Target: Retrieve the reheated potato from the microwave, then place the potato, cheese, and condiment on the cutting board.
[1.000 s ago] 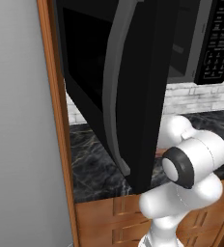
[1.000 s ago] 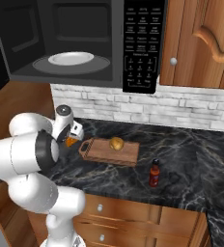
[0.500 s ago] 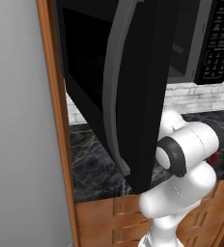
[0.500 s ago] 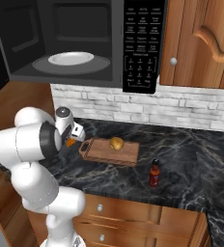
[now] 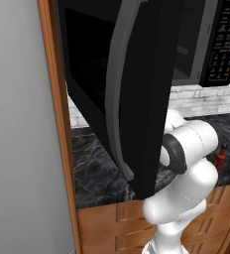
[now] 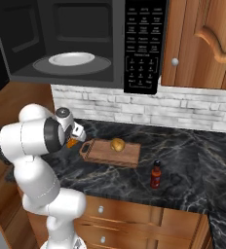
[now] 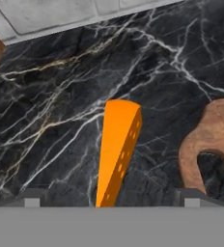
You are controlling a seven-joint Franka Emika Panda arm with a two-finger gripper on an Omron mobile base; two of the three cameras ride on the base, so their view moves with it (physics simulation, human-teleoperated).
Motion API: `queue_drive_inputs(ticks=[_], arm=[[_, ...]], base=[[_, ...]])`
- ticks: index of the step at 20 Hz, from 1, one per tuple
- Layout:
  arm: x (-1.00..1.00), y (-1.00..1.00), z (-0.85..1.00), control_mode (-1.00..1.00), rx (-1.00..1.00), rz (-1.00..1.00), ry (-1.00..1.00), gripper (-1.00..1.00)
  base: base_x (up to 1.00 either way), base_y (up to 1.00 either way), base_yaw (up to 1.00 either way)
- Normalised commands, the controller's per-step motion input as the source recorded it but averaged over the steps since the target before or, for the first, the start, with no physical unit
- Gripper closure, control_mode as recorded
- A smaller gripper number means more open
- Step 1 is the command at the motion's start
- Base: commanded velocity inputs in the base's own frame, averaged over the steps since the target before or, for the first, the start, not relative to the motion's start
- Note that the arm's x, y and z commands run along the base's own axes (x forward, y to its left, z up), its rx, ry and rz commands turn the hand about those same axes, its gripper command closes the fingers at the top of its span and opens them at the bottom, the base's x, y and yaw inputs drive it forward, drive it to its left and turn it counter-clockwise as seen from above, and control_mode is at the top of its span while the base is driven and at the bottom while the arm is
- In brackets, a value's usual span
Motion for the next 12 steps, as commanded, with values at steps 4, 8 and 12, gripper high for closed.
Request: queue_drive_inputs(ticks=[4, 8, 12], arm=[[0.20, 0.01, -0.09, -1.00, 0.00, -0.02, 0.00, -1.00], [0.15, 0.00, -0.11, -1.00, -0.01, -0.03, 0.00, -1.00], [0.18, 0.00, -0.14, -1.00, -0.01, -0.02, 0.00, -1.00]], base=[[0.00, 0.00, 0.00], [0.00, 0.00, 0.00], [0.00, 0.00, 0.00]])
